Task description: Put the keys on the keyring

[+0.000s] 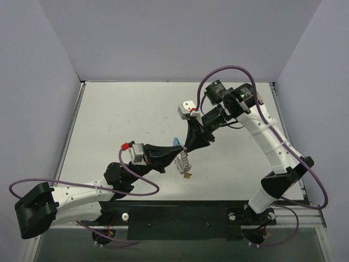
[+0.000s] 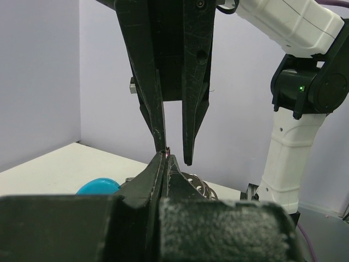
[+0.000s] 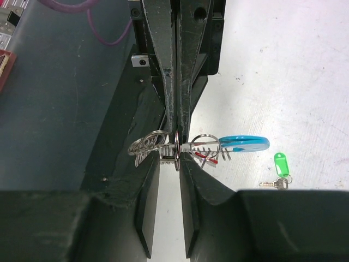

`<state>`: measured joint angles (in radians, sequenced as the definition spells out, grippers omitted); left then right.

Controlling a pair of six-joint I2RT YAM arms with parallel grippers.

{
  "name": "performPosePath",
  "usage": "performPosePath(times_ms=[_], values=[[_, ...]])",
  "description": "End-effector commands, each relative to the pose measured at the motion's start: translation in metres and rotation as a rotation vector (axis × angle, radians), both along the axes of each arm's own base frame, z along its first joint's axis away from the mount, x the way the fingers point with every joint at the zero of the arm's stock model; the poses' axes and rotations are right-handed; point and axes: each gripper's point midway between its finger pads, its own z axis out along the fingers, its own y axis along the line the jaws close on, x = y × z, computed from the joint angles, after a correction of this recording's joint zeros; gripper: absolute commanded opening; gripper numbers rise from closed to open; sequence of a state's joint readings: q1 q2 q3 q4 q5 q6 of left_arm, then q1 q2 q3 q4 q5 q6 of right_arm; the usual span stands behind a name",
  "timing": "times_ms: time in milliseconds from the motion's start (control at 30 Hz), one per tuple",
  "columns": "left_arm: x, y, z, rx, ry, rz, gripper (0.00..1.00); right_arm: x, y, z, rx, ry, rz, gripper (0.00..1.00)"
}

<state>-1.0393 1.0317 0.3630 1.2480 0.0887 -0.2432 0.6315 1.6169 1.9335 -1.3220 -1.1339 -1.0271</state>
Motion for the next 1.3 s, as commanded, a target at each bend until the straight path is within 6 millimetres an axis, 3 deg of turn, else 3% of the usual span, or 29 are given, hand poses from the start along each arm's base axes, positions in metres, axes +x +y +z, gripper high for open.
performPosePath(times_ms=[0, 233, 400, 567, 600, 633, 700, 867, 1033, 1067, 1100, 1267], values=[[-0.011, 0.019, 0.050, -0.171, -0.086, -0.005, 0.00, -0.017, -0.001, 0.003, -0.011, 0.093, 0.013, 0.16], [-0.012, 0.020, 0.051, -0.175, -0.085, -0.005, 0.00, -0.019, 0.002, -0.002, -0.034, 0.101, 0.011, 0.12], [-0.010, 0.020, 0.047, -0.165, -0.071, -0.003, 0.00, -0.014, 0.002, -0.004, -0.077, 0.087, -0.029, 0.00], [-0.006, 0.018, 0.036, -0.129, -0.008, 0.000, 0.00, -0.006, 0.002, -0.003, -0.101, 0.072, -0.078, 0.00], [-0.005, 0.019, 0.032, -0.113, 0.013, 0.004, 0.03, -0.004, 0.001, -0.004, -0.107, 0.063, -0.089, 0.00], [-0.005, 0.019, 0.026, -0.093, 0.035, 0.004, 0.16, -0.004, 0.000, -0.005, -0.114, 0.063, -0.093, 0.00], [-0.003, 0.022, 0.021, -0.066, 0.070, 0.017, 0.29, -0.004, -0.003, -0.008, -0.133, 0.049, -0.101, 0.00], [-0.002, 0.024, 0.006, 0.081, 0.131, 0.039, 0.46, -0.004, -0.013, -0.020, -0.212, -0.028, -0.094, 0.00], [-0.005, 0.017, -0.006, 0.295, 0.163, 0.011, 0.52, -0.007, -0.021, -0.028, -0.279, -0.070, -0.063, 0.00], [-0.006, 0.017, 0.002, 0.305, 0.159, 0.004, 0.52, -0.007, -0.022, -0.029, -0.282, -0.080, -0.055, 0.00], [-0.005, 0.013, -0.010, 0.361, 0.189, -0.008, 0.52, -0.007, -0.023, -0.030, -0.293, -0.086, -0.048, 0.00], [0.000, 0.000, -0.009, 0.422, 0.229, -0.043, 0.51, -0.011, -0.023, -0.032, -0.311, -0.088, -0.034, 0.00]])
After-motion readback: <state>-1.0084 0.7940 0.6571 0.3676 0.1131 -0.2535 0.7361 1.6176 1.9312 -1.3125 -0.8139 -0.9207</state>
